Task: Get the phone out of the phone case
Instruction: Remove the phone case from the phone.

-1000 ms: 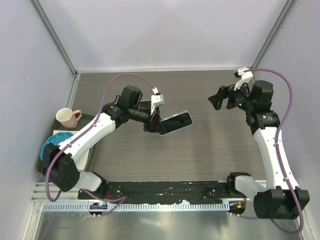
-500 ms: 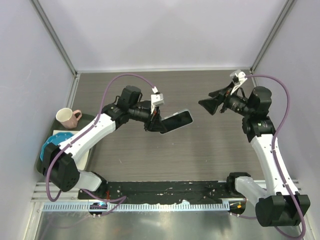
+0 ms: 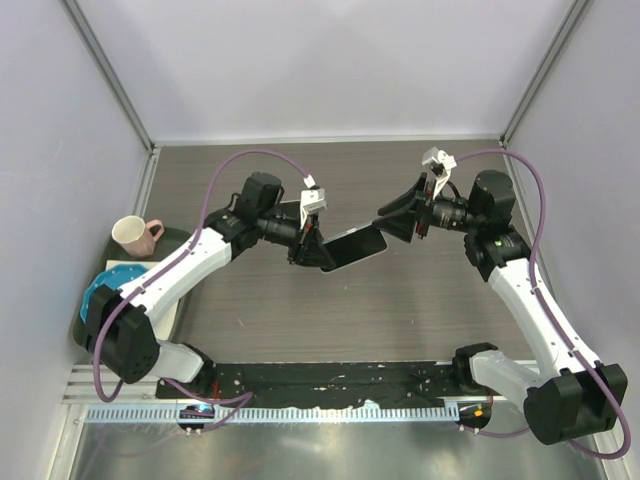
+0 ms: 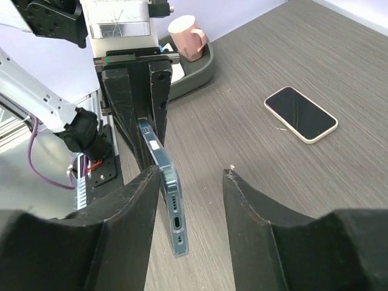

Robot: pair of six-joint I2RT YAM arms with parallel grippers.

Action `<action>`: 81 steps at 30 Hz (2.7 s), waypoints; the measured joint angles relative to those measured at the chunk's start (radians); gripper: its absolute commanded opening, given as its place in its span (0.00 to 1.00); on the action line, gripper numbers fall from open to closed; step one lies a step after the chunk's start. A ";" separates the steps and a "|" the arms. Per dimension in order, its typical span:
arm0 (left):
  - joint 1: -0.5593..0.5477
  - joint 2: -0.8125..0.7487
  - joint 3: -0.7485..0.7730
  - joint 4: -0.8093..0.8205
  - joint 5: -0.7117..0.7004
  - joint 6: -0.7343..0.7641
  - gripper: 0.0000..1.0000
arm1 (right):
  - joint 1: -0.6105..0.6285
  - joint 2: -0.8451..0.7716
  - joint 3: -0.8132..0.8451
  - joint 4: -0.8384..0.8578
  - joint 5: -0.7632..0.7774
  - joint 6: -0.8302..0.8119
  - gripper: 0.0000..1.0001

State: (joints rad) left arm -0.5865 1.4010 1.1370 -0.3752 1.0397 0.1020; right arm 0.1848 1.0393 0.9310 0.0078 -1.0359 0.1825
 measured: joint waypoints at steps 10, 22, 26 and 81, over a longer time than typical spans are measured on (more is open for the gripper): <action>0.003 0.008 -0.015 0.039 0.031 -0.039 0.00 | 0.007 0.002 0.000 0.030 -0.063 0.037 0.07; 0.016 0.006 -0.016 0.025 0.089 -0.042 0.00 | 0.002 0.061 0.000 0.143 -0.158 0.164 0.01; 0.019 0.001 -0.016 0.005 0.097 -0.035 0.00 | 0.003 0.064 0.000 0.136 -0.154 0.157 0.01; 0.010 -0.018 -0.196 0.066 -0.012 0.151 0.00 | 0.016 0.230 0.091 -0.443 -0.194 -0.414 0.49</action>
State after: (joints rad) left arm -0.5770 1.3827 0.9405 -0.3096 1.0275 0.2527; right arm 0.2005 1.2694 1.0218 -0.4351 -1.2301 -0.2317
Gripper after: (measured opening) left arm 0.216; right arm 0.480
